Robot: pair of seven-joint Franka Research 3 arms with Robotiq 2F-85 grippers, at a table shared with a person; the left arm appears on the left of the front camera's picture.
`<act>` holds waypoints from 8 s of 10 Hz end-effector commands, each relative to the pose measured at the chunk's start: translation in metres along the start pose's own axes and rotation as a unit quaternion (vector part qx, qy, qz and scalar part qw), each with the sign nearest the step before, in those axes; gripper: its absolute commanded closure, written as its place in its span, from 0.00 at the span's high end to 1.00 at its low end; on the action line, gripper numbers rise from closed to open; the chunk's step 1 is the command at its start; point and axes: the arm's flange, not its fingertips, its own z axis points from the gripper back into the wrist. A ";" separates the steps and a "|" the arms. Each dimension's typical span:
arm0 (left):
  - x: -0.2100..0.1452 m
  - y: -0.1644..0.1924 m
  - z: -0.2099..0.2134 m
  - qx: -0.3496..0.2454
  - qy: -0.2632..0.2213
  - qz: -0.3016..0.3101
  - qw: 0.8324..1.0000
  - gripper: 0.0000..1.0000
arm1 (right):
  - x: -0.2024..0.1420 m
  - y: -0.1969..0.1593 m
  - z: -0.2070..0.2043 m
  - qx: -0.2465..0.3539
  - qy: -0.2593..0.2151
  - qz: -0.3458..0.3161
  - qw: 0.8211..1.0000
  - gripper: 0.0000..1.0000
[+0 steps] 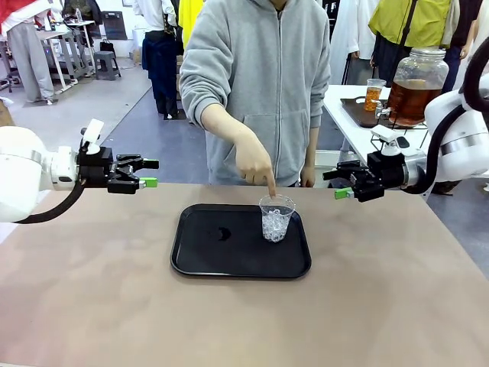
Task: Pour the drink into the iced cup.
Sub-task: Pick up the iced cup indicated by the human and present it to them, then open the gripper to release the iced cup you were holding.
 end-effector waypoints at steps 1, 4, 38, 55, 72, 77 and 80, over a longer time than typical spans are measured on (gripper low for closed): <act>0.002 0.000 0.000 -0.002 -0.001 0.001 1.000 1.00 | 0.001 -0.003 0.005 -0.027 -0.014 0.004 1.000 1.00; 0.002 0.000 0.000 -0.002 -0.001 0.001 1.000 1.00 | 0.000 0.000 0.000 0.000 0.000 0.000 1.000 1.00; 0.002 0.000 0.000 -0.002 -0.001 0.001 1.000 1.00 | -0.094 -0.017 -0.135 0.001 -0.059 0.006 0.998 1.00; 0.002 0.000 0.000 -0.002 -0.001 0.001 1.000 1.00 | -0.089 -0.024 -0.159 0.055 -0.068 -0.010 0.996 0.71; 0.002 0.000 0.000 -0.002 -0.001 0.001 1.000 1.00 | 0.079 -0.021 -0.116 0.053 -0.046 0.013 0.997 0.71; 0.002 0.000 0.000 -0.002 -0.001 0.001 1.000 1.00 | 0.079 -0.021 -0.116 0.053 -0.046 0.013 0.997 0.71; 0.002 0.000 0.000 -0.002 -0.001 0.001 1.000 1.00 | 0.079 -0.021 -0.116 0.053 -0.046 0.013 0.997 0.71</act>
